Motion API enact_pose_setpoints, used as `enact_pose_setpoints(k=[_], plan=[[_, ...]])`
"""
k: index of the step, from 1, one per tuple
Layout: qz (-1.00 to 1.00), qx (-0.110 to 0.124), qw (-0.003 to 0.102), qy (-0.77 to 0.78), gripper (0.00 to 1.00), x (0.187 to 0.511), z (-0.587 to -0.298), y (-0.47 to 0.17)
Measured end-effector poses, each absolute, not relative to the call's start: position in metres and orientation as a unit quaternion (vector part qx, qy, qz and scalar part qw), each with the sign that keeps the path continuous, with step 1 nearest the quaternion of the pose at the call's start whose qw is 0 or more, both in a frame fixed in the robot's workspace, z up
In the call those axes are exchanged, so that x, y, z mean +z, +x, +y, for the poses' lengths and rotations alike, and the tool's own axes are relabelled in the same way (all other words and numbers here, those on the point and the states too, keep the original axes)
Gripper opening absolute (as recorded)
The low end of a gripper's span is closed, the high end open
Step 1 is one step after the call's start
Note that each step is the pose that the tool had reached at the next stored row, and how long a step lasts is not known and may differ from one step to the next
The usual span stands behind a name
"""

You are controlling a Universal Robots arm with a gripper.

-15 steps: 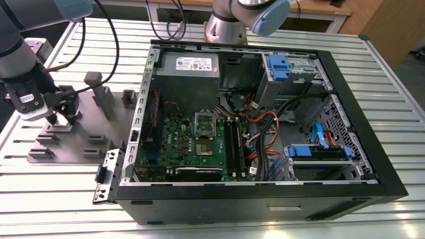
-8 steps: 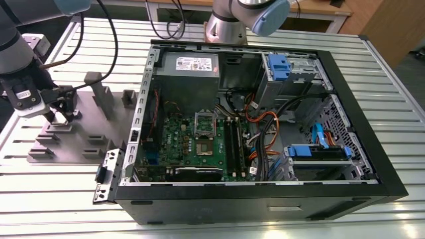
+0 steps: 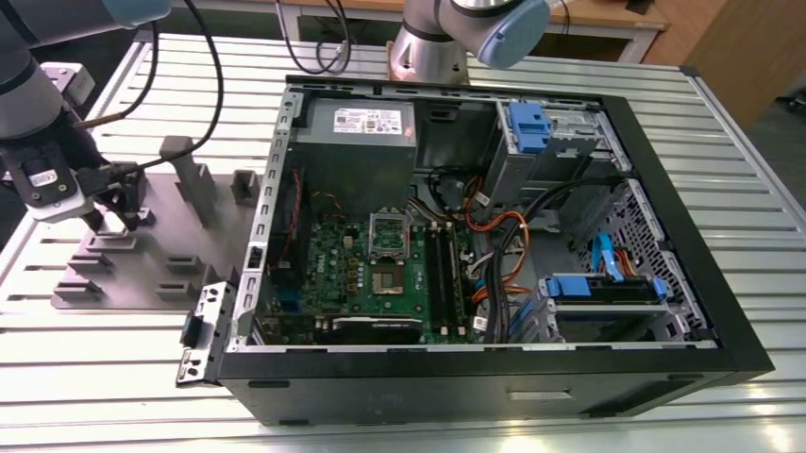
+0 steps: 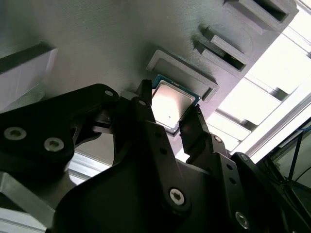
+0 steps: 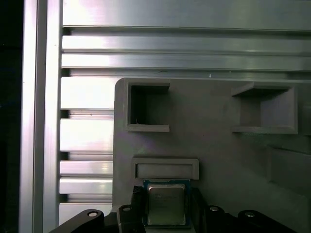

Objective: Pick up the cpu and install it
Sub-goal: 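Pick up the cpu and move it towards the insertion slot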

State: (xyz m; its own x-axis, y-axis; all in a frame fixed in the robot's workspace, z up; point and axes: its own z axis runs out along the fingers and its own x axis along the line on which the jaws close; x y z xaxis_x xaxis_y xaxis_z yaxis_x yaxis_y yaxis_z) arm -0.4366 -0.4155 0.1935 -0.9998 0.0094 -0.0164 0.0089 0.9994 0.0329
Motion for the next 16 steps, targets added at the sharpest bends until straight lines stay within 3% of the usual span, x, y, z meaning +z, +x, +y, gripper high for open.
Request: enact_pose_setpoints(k=[16], plan=[[1.0,0.016,0.008,0.005,0.47,0.1987,-0.4155,-0.4366]])
